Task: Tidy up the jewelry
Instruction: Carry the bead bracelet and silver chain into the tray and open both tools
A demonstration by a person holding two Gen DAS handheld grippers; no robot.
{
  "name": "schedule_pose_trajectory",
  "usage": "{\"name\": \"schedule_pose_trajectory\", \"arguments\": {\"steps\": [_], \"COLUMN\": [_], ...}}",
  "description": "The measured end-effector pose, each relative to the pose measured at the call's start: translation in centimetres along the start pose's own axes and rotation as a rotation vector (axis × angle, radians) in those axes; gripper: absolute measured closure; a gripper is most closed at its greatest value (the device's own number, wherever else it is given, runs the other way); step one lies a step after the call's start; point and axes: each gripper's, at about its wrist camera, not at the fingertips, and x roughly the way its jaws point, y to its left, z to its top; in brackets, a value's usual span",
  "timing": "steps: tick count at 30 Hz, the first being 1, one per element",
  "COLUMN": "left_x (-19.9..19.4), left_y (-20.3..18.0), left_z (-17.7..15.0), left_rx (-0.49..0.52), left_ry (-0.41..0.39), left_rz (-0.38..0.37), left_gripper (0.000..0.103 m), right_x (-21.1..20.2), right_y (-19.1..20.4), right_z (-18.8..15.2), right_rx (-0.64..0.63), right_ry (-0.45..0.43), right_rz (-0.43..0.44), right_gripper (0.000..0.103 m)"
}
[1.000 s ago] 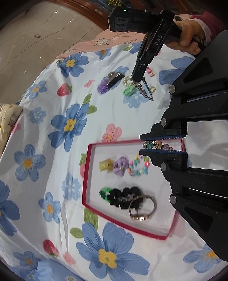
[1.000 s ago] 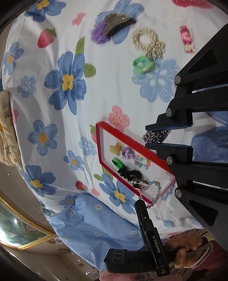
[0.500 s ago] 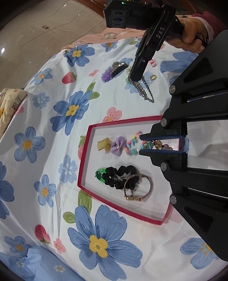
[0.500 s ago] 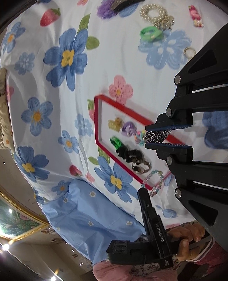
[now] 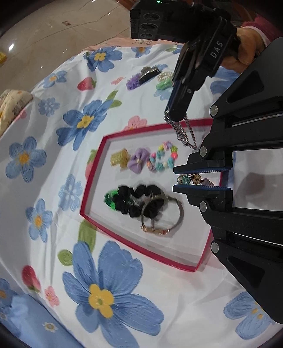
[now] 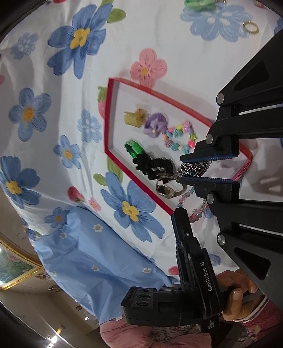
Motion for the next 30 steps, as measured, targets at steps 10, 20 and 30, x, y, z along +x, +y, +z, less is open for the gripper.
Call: {"name": "schedule_pose_trajectory", "arguments": {"steps": [10, 20, 30], "left_x": [2.3, 3.4, 3.4], "left_y": [3.5, 4.5, 4.1], "left_z": [-1.0, -1.5, -1.5], "left_rx": [-0.063, -0.072, -0.061], "left_ry": [0.053, 0.077, 0.080], "left_rz": [0.050, 0.098, 0.120], "left_gripper": [0.095, 0.095, 0.089], "right_x": [3.7, 5.3, 5.3], "right_y": [-0.7, -0.8, -0.7], "right_z": [-1.1, -1.4, -1.2], "right_rx": [-0.030, -0.070, -0.069], "right_ry": [0.094, 0.152, 0.158], "right_rz": [-0.068, -0.118, -0.122], "right_gripper": [0.090, 0.090, 0.086]}}
